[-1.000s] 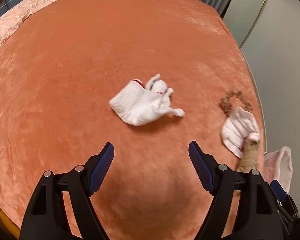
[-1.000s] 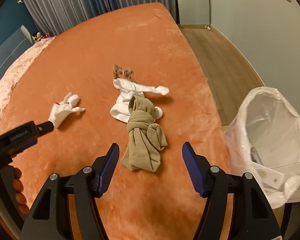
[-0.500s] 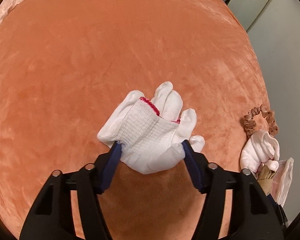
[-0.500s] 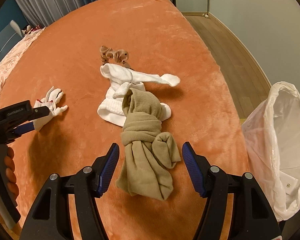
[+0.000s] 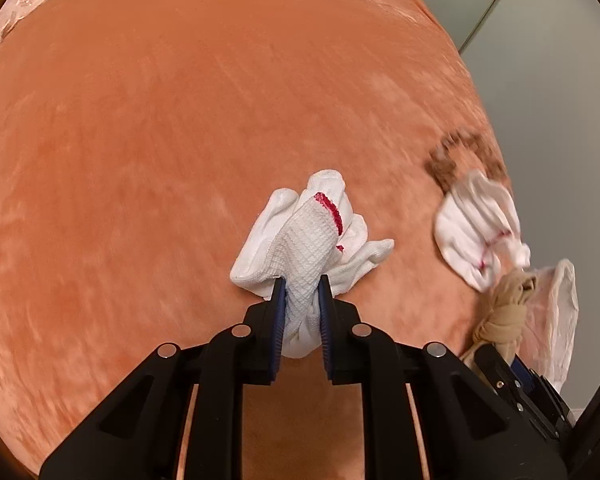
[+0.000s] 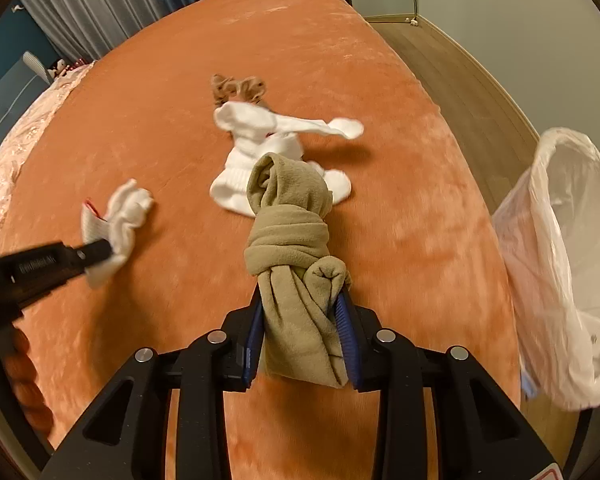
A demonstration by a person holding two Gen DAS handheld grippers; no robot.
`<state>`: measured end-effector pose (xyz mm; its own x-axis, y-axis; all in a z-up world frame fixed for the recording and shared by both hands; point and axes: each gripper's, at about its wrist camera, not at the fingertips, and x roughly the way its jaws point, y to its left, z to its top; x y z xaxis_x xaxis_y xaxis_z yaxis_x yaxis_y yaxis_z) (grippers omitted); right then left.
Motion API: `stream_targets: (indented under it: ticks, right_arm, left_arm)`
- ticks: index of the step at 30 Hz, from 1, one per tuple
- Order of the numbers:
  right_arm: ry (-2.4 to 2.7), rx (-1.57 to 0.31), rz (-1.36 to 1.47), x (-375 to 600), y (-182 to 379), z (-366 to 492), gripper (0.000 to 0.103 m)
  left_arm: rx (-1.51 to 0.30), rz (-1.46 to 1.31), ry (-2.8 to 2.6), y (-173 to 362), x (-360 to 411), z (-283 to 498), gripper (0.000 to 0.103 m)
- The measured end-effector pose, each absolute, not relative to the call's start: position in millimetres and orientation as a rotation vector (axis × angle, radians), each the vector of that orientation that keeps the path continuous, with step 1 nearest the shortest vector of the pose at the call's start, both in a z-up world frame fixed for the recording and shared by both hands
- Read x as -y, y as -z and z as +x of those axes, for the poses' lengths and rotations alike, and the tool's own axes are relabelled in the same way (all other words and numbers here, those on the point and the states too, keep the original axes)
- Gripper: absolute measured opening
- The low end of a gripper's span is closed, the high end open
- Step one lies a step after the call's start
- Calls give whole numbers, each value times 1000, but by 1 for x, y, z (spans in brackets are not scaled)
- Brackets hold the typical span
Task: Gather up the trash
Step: 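Carry the white cloth and beige stocking over the trash bin with both grippers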
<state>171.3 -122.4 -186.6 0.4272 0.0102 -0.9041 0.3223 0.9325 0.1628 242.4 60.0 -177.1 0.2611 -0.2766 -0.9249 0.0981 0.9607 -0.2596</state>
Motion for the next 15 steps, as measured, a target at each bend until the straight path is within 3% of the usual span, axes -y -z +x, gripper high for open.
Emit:
stream_targets:
  ticks: [15]
  right_arm:
    - [214,-995,377,148,135,106,31]
  left_arm:
    - [-1228,-107,358,131,1,169,15]
